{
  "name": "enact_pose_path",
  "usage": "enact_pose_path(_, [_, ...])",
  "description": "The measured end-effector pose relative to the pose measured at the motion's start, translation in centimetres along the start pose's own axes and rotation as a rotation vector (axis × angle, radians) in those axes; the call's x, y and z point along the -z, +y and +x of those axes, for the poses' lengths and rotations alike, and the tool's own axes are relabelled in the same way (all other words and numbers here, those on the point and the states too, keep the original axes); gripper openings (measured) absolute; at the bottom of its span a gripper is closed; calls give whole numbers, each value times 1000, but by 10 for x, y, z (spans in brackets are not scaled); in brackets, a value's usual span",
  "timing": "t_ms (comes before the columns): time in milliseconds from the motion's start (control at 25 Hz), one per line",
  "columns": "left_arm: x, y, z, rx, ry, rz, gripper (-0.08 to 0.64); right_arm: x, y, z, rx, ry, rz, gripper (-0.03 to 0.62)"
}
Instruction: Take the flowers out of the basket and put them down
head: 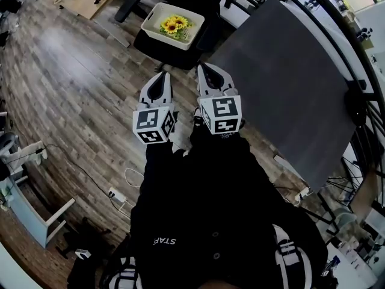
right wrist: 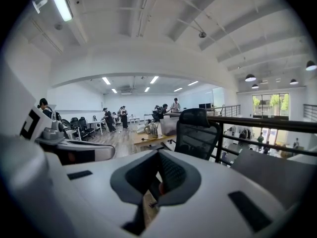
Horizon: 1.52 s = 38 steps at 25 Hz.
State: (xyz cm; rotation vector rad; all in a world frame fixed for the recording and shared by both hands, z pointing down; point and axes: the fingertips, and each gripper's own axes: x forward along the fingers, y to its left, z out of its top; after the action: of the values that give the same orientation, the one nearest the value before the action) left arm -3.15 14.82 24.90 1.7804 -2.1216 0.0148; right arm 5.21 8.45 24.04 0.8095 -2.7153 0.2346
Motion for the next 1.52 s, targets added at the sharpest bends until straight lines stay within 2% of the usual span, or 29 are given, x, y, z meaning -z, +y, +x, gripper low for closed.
enact_pose_path(560, [22,32,72,-20,104,-41,0,18,-32,69,-11,102,15,12])
enact_pose_path(840, [38,68,122,-13,160,-57,0,32,-43,127,13,146,25,12])
enact_pose_path(1200, [91,126,205,-34,259,-85,0,81,-65,215,52,234,61,12])
enact_pose_path(1520, [148,172,274,-45,289,-83,0,142,-85,295,75,280,101,12])
